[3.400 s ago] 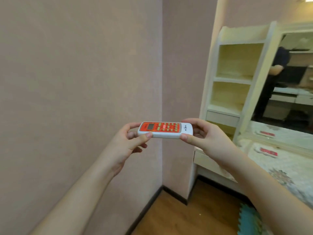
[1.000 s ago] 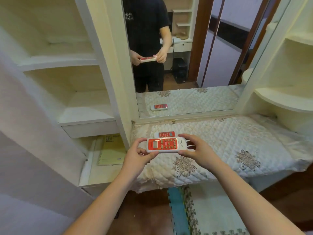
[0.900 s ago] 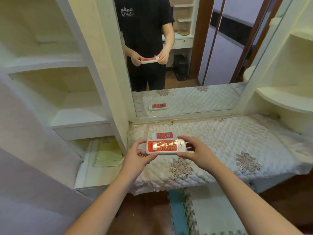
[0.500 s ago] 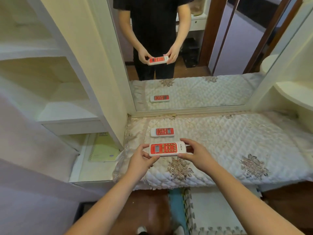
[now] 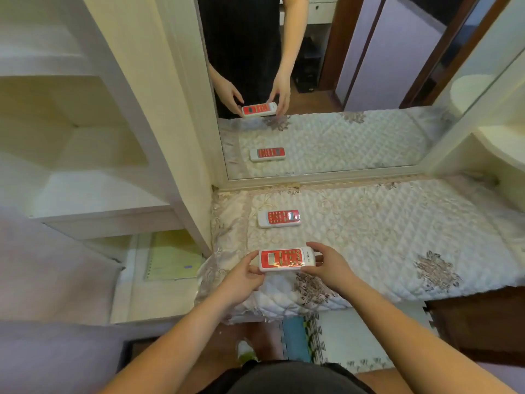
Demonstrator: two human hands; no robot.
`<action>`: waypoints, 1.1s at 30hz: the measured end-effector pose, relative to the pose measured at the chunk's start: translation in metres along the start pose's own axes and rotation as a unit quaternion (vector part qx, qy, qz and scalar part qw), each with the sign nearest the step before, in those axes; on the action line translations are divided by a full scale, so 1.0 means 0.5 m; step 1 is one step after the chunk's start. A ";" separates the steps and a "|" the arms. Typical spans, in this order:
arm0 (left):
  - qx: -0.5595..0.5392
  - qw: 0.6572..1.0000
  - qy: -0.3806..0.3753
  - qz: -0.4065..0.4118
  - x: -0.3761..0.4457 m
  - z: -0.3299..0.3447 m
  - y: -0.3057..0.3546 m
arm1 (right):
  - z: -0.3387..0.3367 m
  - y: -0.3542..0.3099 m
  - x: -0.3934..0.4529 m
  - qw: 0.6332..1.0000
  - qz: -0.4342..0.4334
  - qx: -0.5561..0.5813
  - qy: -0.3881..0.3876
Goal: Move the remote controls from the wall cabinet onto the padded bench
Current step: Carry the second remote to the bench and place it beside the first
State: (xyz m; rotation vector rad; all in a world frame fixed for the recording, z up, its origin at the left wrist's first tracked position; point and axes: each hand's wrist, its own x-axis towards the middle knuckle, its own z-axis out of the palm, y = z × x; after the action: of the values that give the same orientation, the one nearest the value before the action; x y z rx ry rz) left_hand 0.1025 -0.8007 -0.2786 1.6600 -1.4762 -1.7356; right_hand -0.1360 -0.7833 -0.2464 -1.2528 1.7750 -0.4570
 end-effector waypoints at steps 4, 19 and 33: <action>-0.033 0.999 -0.020 -0.024 0.017 -0.013 -0.019 | 0.029 -0.007 0.019 1.000 0.026 -0.002 0.008; -0.074 0.995 0.018 -0.067 0.100 0.034 0.018 | 0.042 0.028 0.081 0.995 0.099 0.011 0.031; -0.063 0.988 0.099 -0.102 0.123 0.040 0.044 | 0.040 0.038 0.144 0.973 0.149 0.176 -0.021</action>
State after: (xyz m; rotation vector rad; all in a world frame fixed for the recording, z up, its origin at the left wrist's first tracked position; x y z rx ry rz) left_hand 0.0592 -0.8498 -0.2981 1.9082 -1.1181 -1.6692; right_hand -0.1368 -0.8354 -0.3031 -0.7295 1.7179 -0.5376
